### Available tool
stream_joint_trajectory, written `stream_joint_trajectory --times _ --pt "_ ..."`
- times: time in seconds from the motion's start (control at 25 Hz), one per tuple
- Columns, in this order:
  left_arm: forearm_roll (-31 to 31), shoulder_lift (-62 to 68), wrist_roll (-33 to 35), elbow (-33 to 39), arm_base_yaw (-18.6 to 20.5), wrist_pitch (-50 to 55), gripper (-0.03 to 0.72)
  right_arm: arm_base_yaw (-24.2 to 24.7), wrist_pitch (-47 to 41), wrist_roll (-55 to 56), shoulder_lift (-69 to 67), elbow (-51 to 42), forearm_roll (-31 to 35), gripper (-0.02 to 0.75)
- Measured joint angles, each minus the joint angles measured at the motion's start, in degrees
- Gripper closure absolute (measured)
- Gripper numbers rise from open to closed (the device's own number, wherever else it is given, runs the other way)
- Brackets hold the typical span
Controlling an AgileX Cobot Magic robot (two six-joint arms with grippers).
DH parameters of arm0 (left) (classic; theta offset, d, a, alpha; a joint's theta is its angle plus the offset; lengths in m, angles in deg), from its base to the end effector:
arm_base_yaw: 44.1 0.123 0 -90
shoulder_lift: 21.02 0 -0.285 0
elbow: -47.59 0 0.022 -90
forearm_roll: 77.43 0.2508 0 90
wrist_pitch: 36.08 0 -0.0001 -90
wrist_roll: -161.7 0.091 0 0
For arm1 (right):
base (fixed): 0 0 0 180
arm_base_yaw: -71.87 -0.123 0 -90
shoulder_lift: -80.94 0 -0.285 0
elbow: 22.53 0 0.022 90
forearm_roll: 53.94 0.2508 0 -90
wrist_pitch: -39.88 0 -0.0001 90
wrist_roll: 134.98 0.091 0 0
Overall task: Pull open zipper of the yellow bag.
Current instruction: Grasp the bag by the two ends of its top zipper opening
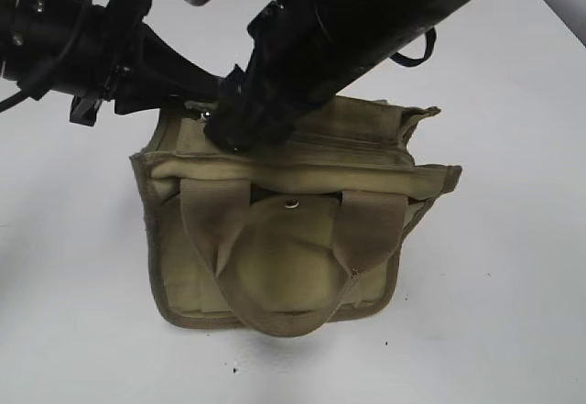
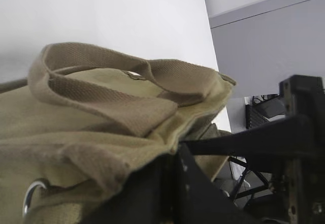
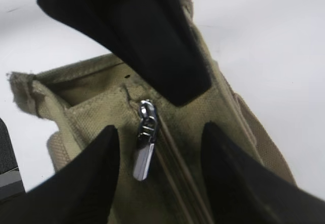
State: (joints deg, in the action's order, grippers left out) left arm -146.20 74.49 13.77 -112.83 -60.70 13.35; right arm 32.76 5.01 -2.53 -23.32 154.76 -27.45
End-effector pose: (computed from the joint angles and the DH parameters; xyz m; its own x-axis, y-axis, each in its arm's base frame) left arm 0.2755 -0.1494 0.2725 -0.9327 -0.0574 -0.3560 0.2595 0.5787 -0.7731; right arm 0.2757 0.2541 0.2807 -0.2124 -0.7054 -0.6762 -0.9190 0.3794 -0.1072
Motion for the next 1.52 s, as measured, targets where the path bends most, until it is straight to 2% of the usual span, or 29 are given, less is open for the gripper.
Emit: stream_joint_trajectory --times 0.12,0.2,0.48,0.56,0.72,1.0,1.2,1.36,1.52 --pt "0.18 0.06 -0.06 -0.11 -0.46 -0.39 0.681 0.0 0.33 -0.04 -1.63 0.16 0.13 0.339" --pt "0.53 0.06 -0.06 -0.11 -1.25 -1.37 0.681 0.0 0.34 -0.06 -2.24 0.22 -0.19 0.381" --pt "1.34 0.06 -0.01 -0.48 -3.29 -3.94 0.682 0.0 -0.97 -0.23 -2.36 0.22 -1.36 0.694" --pt "1.5 0.06 -0.01 -0.48 -3.41 -3.98 0.682 0.0 -2.71 -0.23 -2.56 0.22 -1.36 0.736" --pt "3.36 -0.01 0.04 -0.58 -3.48 -3.32 0.683 0.0 -5.14 0.98 -2.45 0.33 -3.07 0.736" --pt "6.44 -1.23 -0.03 -0.77 -2.15 -2.06 0.684 1.57 -11.84 10.47 0.44 0.33 -13.07 0.736" --pt "8.37 -1.28 -0.09 -0.95 -0.51 -2.0 0.684 8.47 -19.27 14.99 2.42 0.33 -14.05 0.736" --pt "8.93 -1.52 -0.09 -0.95 -0.36 -1.94 0.684 14.67 -24.79 17.35 3.44 0.33 -14.41 0.736" --pt "9.4 -1.78 -0.09 -0.95 -0.3 -2.0 0.684 18.83 -28.1 19.88 3.67 0.33 -15.48 0.736"
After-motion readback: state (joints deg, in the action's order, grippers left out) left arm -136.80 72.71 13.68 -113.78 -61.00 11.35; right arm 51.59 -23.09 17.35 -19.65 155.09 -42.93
